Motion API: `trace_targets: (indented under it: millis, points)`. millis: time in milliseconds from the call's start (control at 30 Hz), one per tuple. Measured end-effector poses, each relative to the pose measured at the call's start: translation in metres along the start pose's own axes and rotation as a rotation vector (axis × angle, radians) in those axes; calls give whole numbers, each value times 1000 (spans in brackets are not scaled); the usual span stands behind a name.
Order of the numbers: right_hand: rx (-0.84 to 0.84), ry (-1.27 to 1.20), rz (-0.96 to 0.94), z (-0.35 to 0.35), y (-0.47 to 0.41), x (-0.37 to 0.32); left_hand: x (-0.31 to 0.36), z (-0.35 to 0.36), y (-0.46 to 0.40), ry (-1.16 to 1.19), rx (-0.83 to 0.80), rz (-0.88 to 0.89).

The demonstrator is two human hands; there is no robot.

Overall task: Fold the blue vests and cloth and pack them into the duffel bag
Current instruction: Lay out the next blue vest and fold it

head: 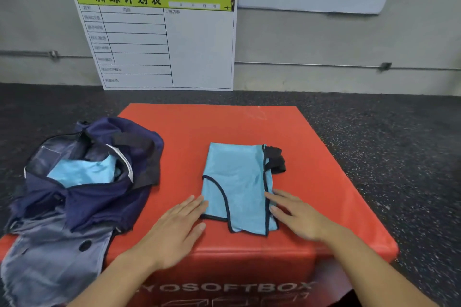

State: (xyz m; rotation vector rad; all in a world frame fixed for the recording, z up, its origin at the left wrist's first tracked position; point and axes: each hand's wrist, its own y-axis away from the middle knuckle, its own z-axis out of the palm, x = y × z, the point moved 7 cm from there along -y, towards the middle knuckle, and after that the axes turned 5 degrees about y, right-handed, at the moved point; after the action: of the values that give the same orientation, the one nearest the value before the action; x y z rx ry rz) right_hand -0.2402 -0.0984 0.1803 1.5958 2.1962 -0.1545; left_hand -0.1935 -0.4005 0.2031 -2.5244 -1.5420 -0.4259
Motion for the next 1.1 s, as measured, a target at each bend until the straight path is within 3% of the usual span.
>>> trace_targets:
  millis: [367, 667, 767, 867, 1000, 1100]
  points:
    - [84, 430, -282, -1, 83, -5, -28, 10, 19, -69, -17, -34]
    - [113, 457, -449, 2, 46, -46, -11, 5, -12, -49, 56, 145]
    - [193, 316, -453, 2, 29, -50, -13, 3, -24, 54, 54, 176]
    - [283, -58, -375, -12, 13, -54, -14, -16, -36, 294, 139, 169]
    - [312, -517, -230, -39, -13, -54, -23, -43, -50, 722, 264, -22]
    - [276, -655, -153, -44, -42, -54, -37, -39, -62, 903, 348, -108]
